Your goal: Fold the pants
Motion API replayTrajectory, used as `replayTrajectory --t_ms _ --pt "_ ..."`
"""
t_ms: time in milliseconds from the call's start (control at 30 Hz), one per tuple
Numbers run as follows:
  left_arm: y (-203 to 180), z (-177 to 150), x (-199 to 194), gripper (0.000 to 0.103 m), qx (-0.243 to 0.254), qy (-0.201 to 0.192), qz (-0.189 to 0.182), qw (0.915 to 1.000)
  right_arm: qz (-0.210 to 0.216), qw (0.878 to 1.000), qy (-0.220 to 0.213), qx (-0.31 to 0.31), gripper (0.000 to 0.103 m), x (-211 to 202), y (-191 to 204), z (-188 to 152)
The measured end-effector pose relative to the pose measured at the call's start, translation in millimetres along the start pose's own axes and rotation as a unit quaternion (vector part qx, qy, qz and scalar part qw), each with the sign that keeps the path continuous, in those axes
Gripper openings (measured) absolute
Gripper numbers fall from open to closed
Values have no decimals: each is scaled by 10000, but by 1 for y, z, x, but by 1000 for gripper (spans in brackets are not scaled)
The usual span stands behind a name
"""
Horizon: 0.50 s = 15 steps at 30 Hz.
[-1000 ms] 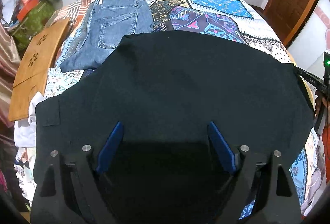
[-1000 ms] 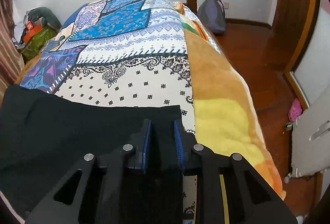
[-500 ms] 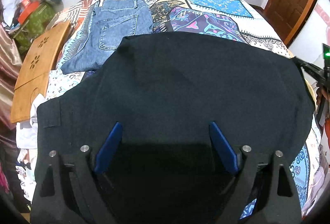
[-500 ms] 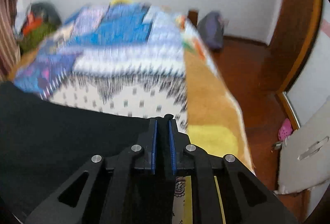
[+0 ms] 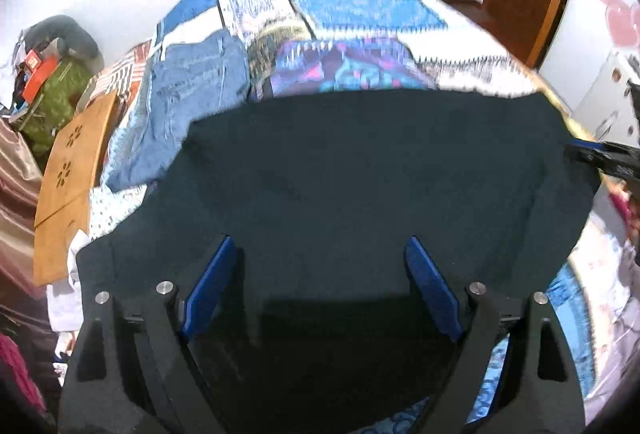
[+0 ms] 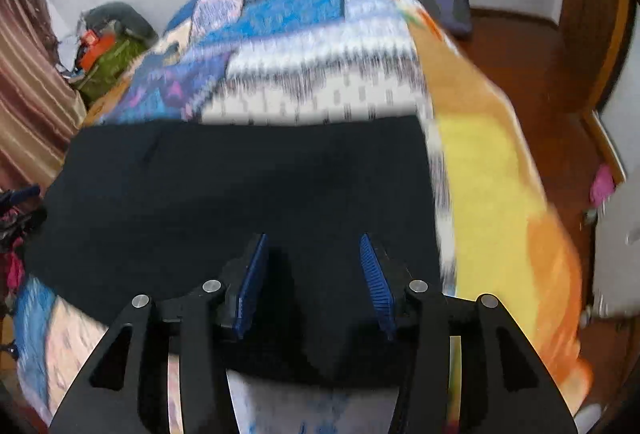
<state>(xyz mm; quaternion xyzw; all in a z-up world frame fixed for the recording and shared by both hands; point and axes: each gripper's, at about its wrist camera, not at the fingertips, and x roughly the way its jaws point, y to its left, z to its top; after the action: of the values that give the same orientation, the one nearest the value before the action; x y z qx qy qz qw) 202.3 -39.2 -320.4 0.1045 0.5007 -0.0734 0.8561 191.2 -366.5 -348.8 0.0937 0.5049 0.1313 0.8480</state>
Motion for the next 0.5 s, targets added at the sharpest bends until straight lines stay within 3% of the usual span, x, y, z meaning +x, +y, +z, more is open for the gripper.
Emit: replayTrajectory --t_ms 67,200,333,400,500 --pt "4 -6 3 88 -85 -25 -62 9999 -44 9999 -90 138 44 -7 -1 -17" --pt "15 -7 -7 87 -112 22 161 9998 -142 9991 -225 325 44 -31 -6 -45" --pt "15 5 -28 87 -190 -174 -65 9996 -875 9960 -24 184 44 -43 -8 -62" --pt "5 13 -39 87 -74 -346 -151 9993 -862 9957 -52 333 44 -47 -12 -69" --pt "-20 25 -49 87 191 -512 -417 9976 -492 9947 -247 870 44 -61 -20 -75"
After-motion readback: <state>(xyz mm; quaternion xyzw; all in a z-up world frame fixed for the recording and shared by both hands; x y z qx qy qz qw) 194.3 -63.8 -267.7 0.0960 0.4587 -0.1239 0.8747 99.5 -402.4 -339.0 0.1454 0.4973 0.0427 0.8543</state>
